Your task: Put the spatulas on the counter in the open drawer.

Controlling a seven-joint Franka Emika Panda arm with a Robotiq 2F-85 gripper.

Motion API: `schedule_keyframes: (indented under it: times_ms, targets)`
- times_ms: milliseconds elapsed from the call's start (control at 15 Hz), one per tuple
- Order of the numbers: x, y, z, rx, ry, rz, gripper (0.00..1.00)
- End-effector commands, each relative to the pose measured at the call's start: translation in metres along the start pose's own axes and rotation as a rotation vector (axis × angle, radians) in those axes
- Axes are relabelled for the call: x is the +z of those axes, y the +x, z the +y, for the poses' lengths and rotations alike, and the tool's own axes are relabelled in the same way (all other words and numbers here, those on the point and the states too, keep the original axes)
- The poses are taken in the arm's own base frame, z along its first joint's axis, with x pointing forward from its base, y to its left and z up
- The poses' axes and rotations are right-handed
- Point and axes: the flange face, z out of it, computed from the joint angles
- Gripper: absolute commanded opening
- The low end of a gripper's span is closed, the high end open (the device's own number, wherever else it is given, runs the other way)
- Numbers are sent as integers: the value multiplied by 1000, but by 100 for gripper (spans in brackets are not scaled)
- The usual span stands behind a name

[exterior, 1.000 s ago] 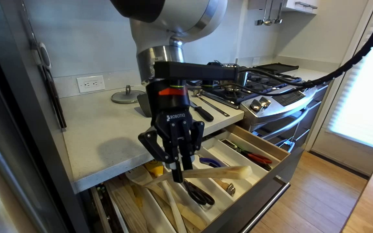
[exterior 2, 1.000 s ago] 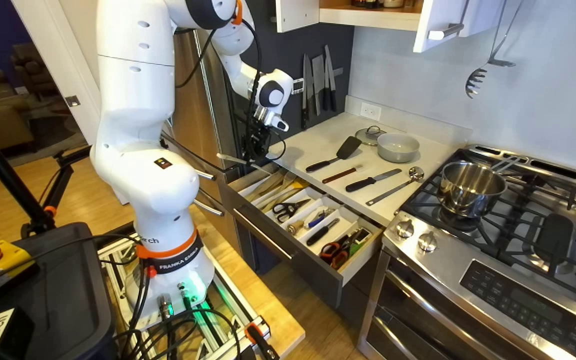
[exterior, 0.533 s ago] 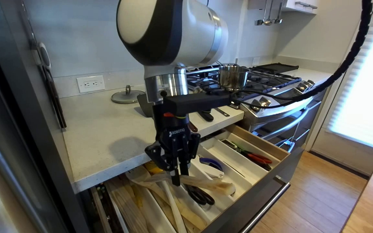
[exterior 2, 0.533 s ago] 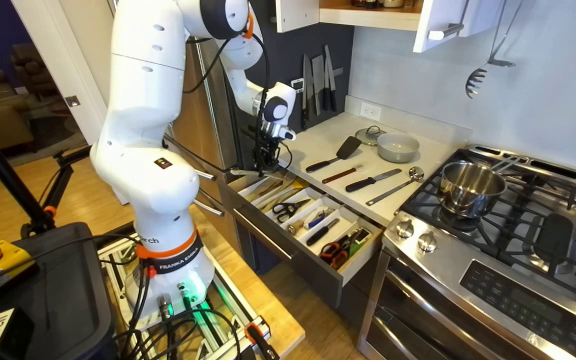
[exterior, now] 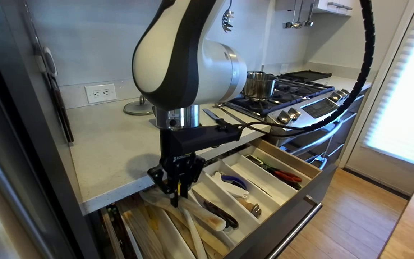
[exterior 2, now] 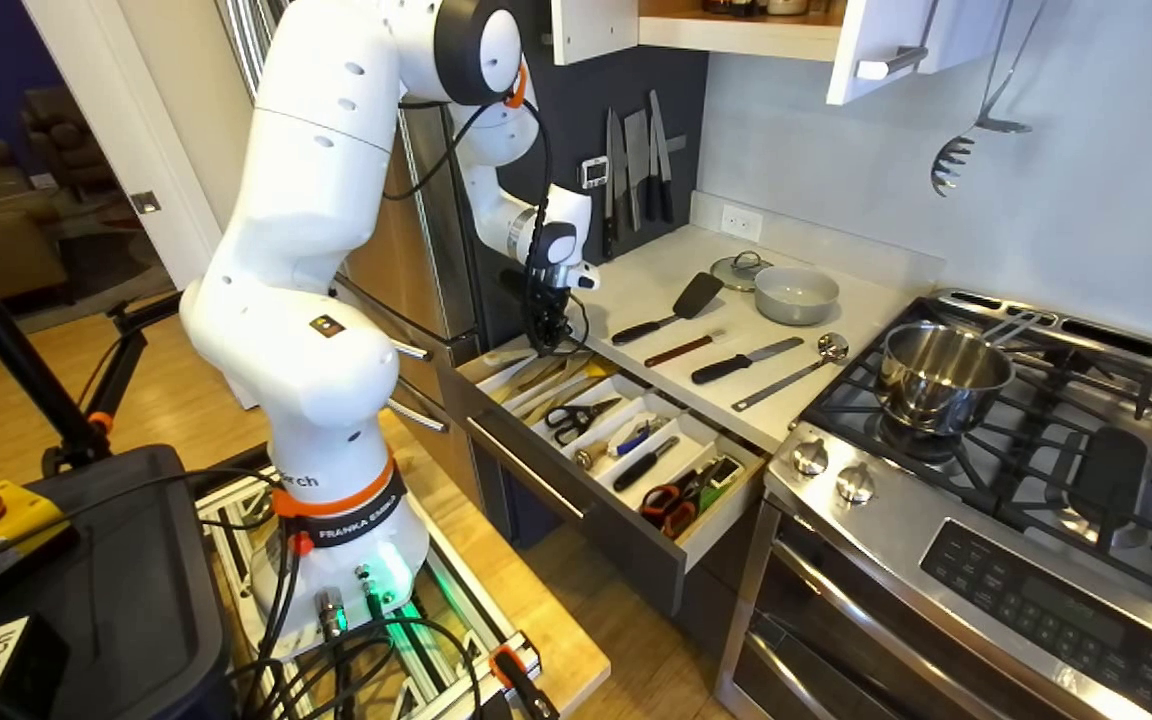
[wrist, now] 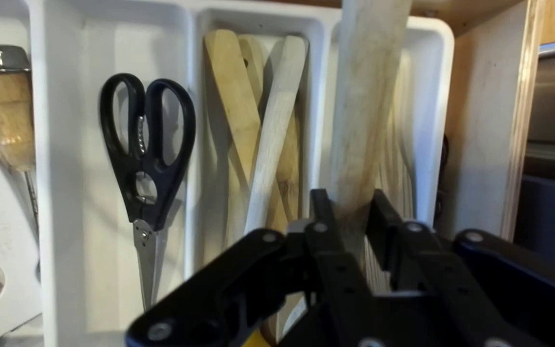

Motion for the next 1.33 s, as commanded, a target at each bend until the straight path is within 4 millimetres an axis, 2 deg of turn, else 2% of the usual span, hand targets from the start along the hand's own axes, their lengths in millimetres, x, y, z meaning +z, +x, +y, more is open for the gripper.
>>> schedule_keyframes:
  times_ms: [0,267,333,533,733,867,1000,1067,1267]
  targets:
    - [13,12,-4,-5,24,31,6]
    - [18,24,-7,-7,37,59,6]
    - [18,26,-7,-3,42,63,46]
    - [6,30,-12,-4,50,86,62]
    - [-22,26,-24,-17,84,91,86]
    - [-46,21,-30,-36,111,102,99]
    - [-72,19,-28,-55,90,124,100]
    - [-85,19,-18,-37,25,141,100]
    - [-111,33,18,50,-18,224,100]
